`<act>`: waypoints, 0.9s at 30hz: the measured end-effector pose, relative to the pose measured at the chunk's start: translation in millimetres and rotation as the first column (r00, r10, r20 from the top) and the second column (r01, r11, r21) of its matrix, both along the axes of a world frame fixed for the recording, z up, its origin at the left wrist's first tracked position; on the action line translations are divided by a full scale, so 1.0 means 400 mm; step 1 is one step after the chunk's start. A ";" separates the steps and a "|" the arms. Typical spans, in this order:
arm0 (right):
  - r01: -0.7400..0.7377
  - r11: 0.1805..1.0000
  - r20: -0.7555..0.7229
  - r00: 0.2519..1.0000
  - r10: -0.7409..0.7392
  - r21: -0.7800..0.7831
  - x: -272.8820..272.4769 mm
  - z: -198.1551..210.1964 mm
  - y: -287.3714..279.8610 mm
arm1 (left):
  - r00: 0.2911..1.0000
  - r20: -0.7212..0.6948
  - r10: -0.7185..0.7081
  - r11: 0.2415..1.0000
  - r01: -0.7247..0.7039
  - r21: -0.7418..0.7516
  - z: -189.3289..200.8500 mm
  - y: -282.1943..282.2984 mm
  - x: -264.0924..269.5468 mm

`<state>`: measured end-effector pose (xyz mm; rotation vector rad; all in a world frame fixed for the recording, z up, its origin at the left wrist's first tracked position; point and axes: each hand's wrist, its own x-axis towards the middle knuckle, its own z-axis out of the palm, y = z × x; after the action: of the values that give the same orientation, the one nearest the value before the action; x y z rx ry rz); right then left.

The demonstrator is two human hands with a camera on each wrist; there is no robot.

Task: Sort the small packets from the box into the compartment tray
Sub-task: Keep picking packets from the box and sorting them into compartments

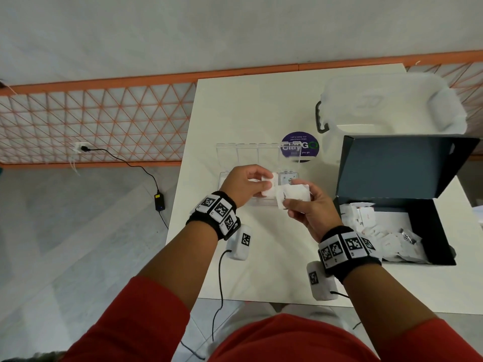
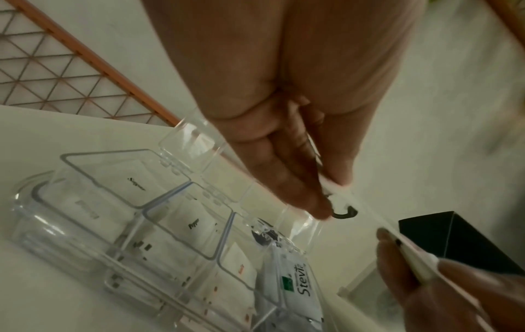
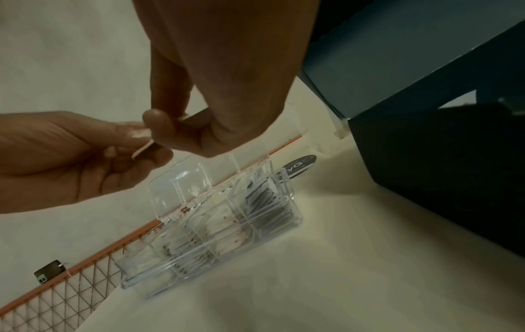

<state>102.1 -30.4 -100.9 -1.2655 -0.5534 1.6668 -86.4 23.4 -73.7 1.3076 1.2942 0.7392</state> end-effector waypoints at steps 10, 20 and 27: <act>0.035 0.999 0.017 0.999 -0.035 -0.017 0.033 -0.015 0.006 | 0.906 -0.422 0.039 0.995 0.004 0.101 -0.054 0.069 0.005; 0.080 0.997 0.024 0.997 -0.080 -0.013 0.072 -0.039 0.015 | 0.623 -0.765 -0.163 0.920 0.377 0.111 -0.127 0.094 0.046; 0.042 0.999 0.008 0.999 -0.042 -0.014 0.056 -0.041 0.024 | 0.445 -0.871 -0.207 0.857 0.512 0.058 -0.132 0.090 0.064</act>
<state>124.6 -20.7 -117.3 -1.2858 -0.5175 1.6337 -60.7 59.4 -126.5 2.3107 1.5627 -0.1026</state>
